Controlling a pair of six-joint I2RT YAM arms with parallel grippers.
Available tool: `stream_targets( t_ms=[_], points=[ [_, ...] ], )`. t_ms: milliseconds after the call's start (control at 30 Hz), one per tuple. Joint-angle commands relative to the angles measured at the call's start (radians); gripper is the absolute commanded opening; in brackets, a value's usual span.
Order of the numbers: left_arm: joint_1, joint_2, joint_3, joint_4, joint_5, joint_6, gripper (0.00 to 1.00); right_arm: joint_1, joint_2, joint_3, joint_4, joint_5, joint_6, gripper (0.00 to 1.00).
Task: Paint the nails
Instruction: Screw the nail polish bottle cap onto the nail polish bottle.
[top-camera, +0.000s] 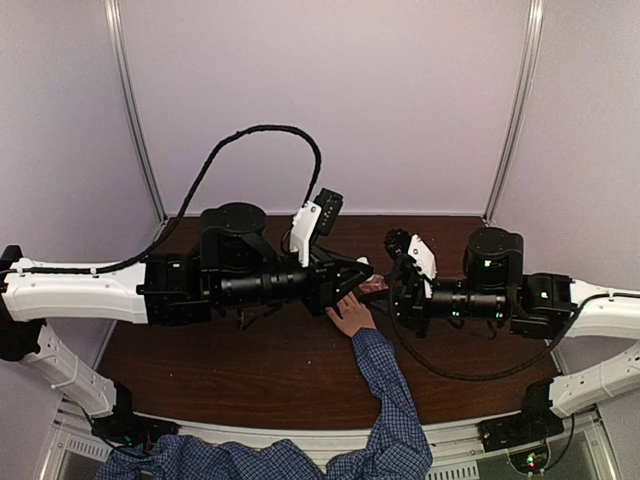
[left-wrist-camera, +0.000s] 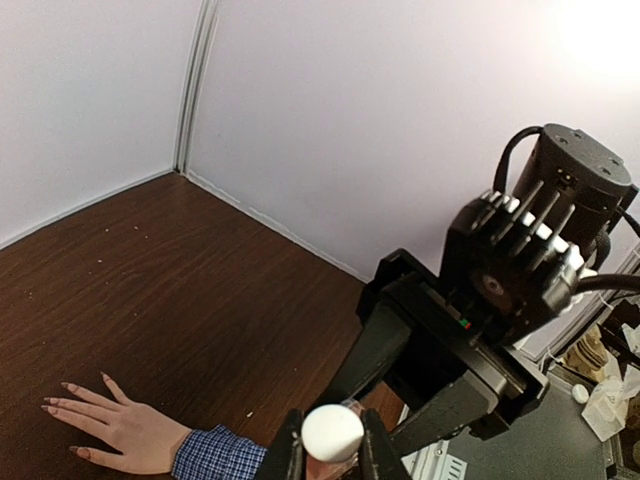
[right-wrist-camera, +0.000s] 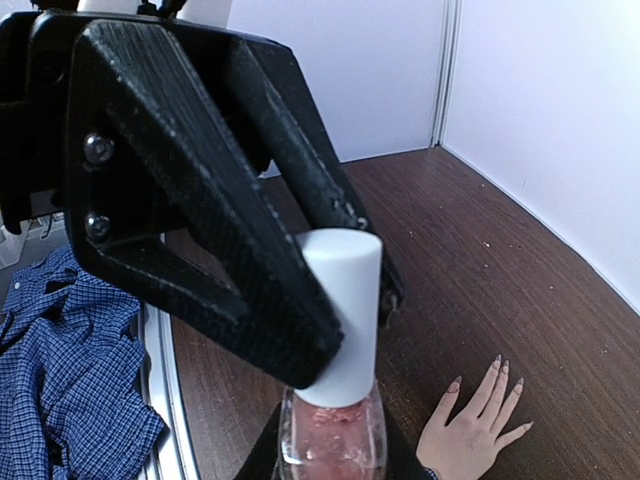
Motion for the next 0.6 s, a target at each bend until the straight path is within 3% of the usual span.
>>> stream_targets(
  t_ms=[0,233,567],
  points=[
    [-0.002,0.014,-0.03,0.095,0.143,0.027,0.05,0.006,-0.036,0.003,0.094,-0.144,-0.006,0.0],
    [-0.003,0.039,-0.039,0.151,0.323,0.101,0.01,0.005,-0.057,0.053,0.154,-0.334,-0.004,0.0],
    [0.036,0.082,0.042,0.073,0.637,0.164,0.01,0.004,-0.063,0.118,0.176,-0.528,0.001,0.0]
  ],
)
